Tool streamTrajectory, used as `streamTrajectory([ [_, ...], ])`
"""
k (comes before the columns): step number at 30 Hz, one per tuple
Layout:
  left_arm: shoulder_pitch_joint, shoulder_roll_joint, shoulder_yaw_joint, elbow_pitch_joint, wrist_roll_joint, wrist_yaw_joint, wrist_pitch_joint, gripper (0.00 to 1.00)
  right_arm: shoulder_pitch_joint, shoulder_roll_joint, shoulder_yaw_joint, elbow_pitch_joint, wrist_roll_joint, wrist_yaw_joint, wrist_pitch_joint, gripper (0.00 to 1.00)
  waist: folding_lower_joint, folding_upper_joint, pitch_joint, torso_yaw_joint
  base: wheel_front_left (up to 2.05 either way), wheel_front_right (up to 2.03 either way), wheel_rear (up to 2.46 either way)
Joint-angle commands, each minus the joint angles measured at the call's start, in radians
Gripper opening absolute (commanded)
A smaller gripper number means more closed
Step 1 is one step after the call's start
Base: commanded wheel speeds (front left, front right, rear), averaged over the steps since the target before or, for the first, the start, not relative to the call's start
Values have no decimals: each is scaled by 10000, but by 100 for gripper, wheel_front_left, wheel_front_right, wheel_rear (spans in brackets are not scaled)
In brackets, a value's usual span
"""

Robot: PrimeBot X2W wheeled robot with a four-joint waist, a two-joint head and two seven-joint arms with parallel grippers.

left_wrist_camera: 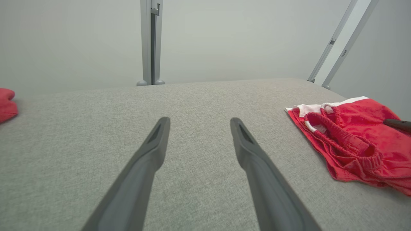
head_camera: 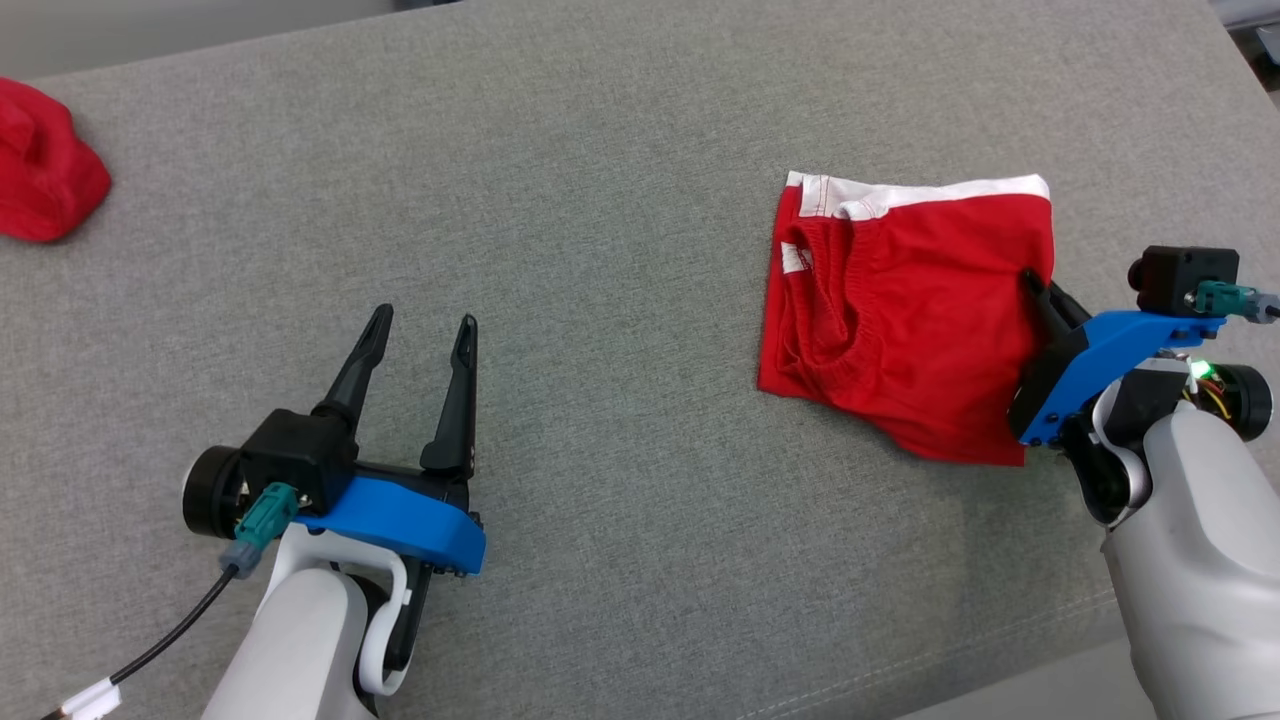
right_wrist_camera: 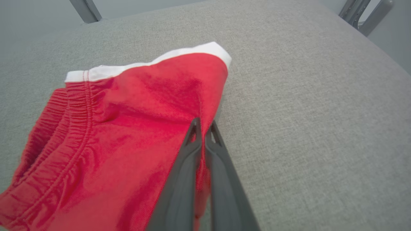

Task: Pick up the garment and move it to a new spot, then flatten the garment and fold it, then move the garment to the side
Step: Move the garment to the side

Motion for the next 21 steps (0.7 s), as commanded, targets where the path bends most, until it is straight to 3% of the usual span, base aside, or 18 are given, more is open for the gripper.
streamTrajectory([
  [1, -122, 55, 4, -76, 50, 44, 25, 100, -246, 3, 37, 65, -36, 2, -114, 0, 0, -1, 20, 14, 0, 0, 0],
  [9, -19, 267, 80, -681, 37, 211, 247, 100, -1110, -648, 109, 909, -520, 2, -527, 0, 0, -1, 230, 544, 0, 0, 0],
  [21, 13, 382, 127, -1215, -43, 400, 259, 100, -2484, -3087, -376, 1786, -1582, 0, -371, 0, 0, -1, 804, 1642, 0, 0, 0],
])
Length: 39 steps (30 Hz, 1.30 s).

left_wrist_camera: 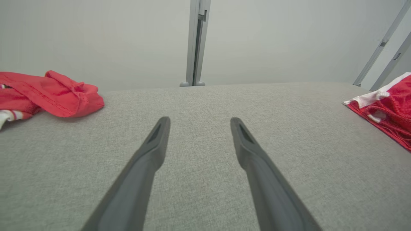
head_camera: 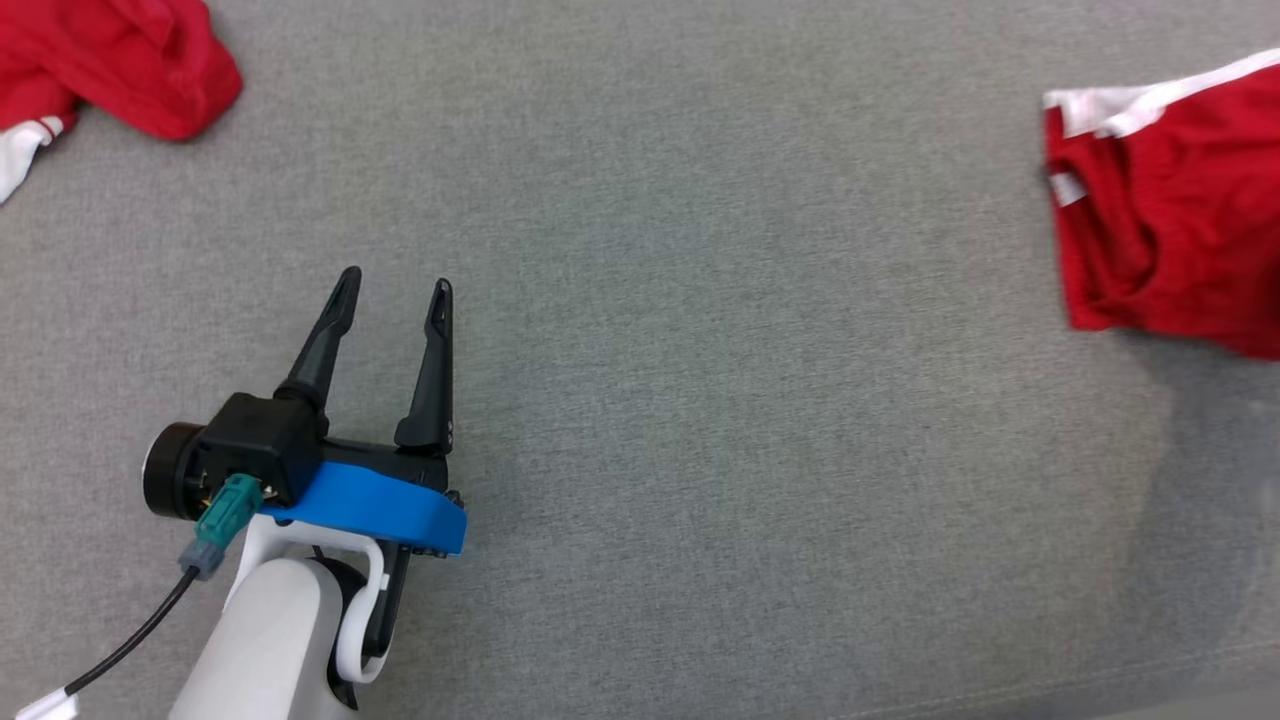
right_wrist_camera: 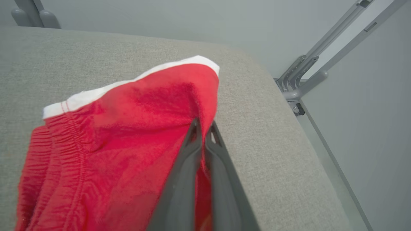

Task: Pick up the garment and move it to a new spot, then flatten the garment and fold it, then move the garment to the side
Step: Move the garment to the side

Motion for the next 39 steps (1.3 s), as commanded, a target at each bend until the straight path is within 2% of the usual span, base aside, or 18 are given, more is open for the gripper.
streamTrajectory([
  [1, 8, 45, 63, -60, -41, 60, -31, 100, -242, -170, -65, 37, -70, -2, -17, 0, -1, -2, 169, 165, 0, 0, 0],
  [7, -12, 114, 32, -175, -62, 87, -47, 100, -549, -767, -313, 121, -330, -2, 123, 0, -1, -2, 378, 367, 0, 0, 0],
  [14, -84, 128, -19, -168, -83, 111, -62, 100, -840, -957, -477, 277, -681, -2, 77, 0, -1, -2, 501, 430, 0, 0, 0],
  [15, -105, 138, -23, -164, -95, 114, -58, 100, -887, -970, -492, 265, -782, -2, 7, 9, -1, -2, 515, 429, 0, 0, 0],
  [16, -127, 140, -27, -153, -109, 113, -55, 100, -889, -956, -512, 286, -856, -2, -47, 33, -1, -2, 521, 428, 0, 0, 0],
  [18, -166, 146, -48, -127, -114, 118, -55, 100, -920, -886, -647, 331, -913, -2, -274, 100, -1, -2, 524, 432, 0, 0, 0],
  [23, -223, 88, -119, -45, -168, 130, -111, 100, -996, -717, -855, 381, -1295, -2, -913, 100, -1, -2, 444, 449, 0, 0, 0],
  [28, -174, 14, -106, 128, -281, 141, -220, 100, -1014, -376, -594, 394, -1485, -2, -1369, 100, -1, -2, 197, 447, 0, 0, 0],
  [39, -452, -192, 183, 1305, -819, -22, -702, 100, -417, 660, 338, 32, -586, 0, -1881, 100, -1, -2, -846, 651, 0, 0, 0],
])
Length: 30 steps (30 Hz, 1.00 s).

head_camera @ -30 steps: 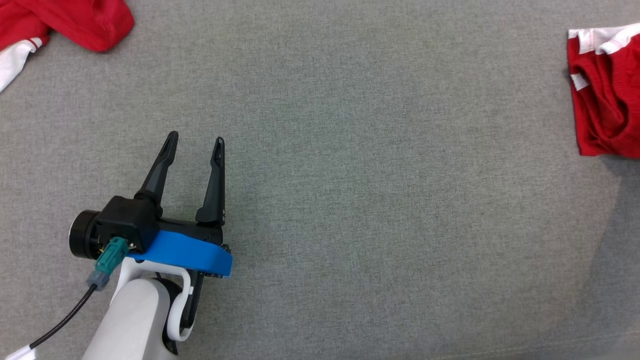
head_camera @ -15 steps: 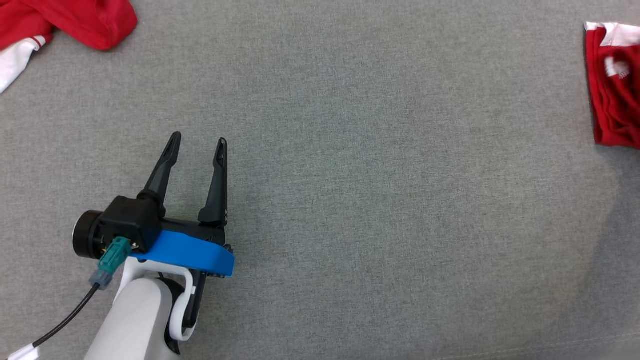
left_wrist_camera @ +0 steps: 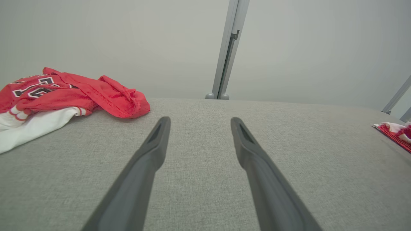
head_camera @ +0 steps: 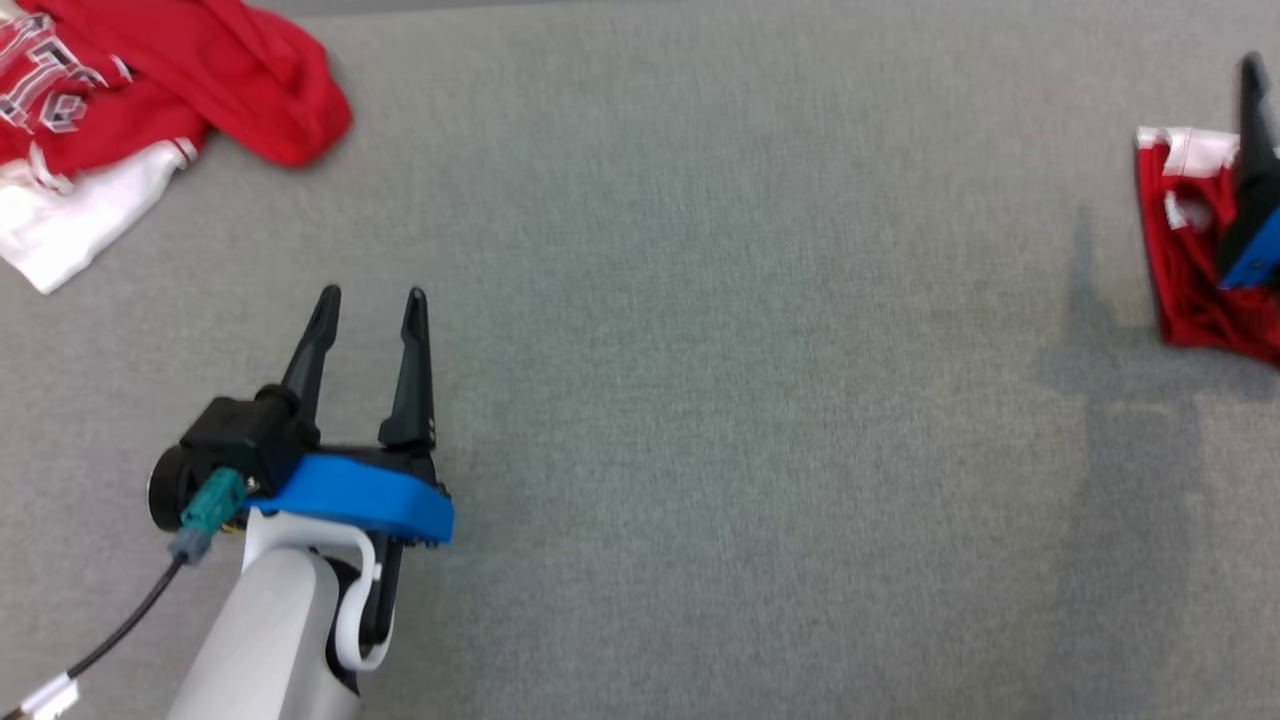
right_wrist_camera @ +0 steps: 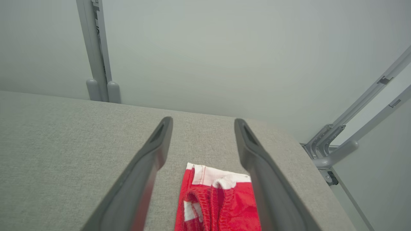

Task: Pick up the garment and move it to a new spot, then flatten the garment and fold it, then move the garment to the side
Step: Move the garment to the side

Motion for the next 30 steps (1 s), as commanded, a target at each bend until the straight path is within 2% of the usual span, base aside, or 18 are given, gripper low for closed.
streamTrajectory([
  [1, -135, 4, 33, 68, -48, -9, -72, 100, 233, 113, 21, -52, 98, 2, -63, 100, 0, 1, -151, -64, 0, 0, 0],
  [10, 430, -206, 464, 1648, -206, -4, -503, 100, 2230, 1674, 274, -891, 604, 2, -731, 100, 0, 1, -1663, 170, 0, 0, 0],
  [17, 1298, -332, 557, 2035, -17, -76, -556, 100, 4331, 2817, -53, -1761, 335, 2, -1066, 100, 0, 1, -2701, 366, 0, 0, 0],
  [24, 1935, -565, 433, 2125, 204, -206, -561, 100, 6213, 3335, -319, -3271, 157, 2, -1159, 100, 0, 1, -3361, 530, 0, 0, 0],
  [30, 2164, -728, 500, 1899, 292, -221, -561, 100, 7530, 3454, -413, -4556, 124, 2, -1077, 100, 0, 1, -3480, 568, 0, 0, 0],
])
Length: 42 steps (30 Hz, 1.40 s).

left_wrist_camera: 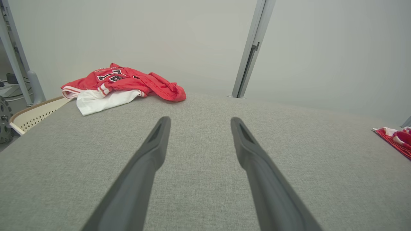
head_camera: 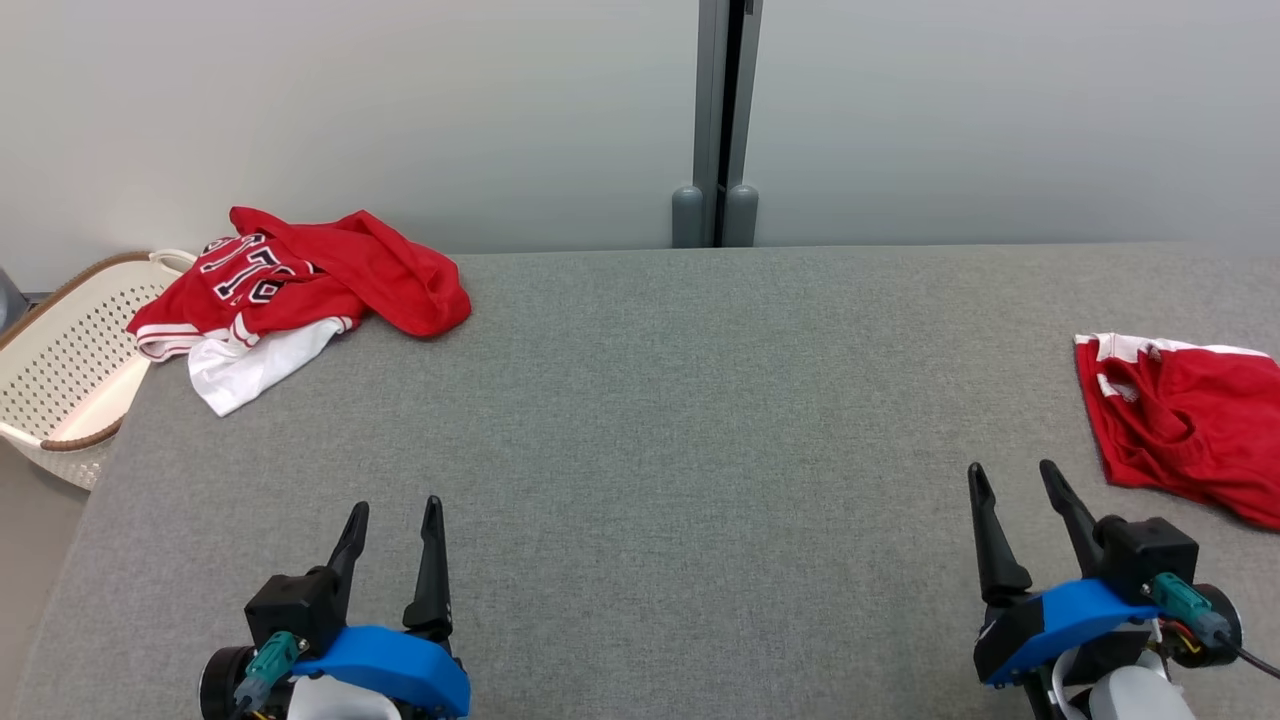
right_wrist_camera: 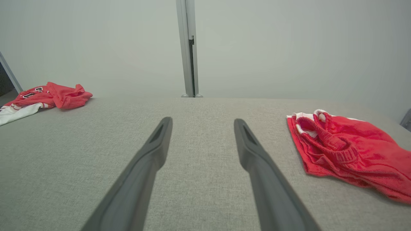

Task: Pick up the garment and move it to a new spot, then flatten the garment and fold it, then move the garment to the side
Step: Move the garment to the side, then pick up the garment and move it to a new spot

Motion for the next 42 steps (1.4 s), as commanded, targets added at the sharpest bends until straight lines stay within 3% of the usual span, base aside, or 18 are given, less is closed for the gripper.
streamTrajectory([
  [1, 67, -40, 88, -100, 66, -12, -45, 100, 419, 19, 106, -273, 261, 2, 87, 100, 1, 3, 3, -2, 0, 0, 0],
  [11, 205, -84, 220, -242, 159, -53, -45, 100, 1095, 19, 341, -1327, 714, 2, 549, 100, 1, 3, 86, -91, 0, 0, 0],
  [24, 5, -128, 257, -208, 281, -140, -45, 100, 1251, 22, 275, -1784, 689, 2, 747, 100, 1, 3, 203, 243, 0, 0, 0],
  [42, -170, 112, 588, -517, 446, -97, -38, 100, 1026, 6, 283, -2252, 819, 2, 752, 100, 1, 3, 497, 4175, 0, 0, 0],
])
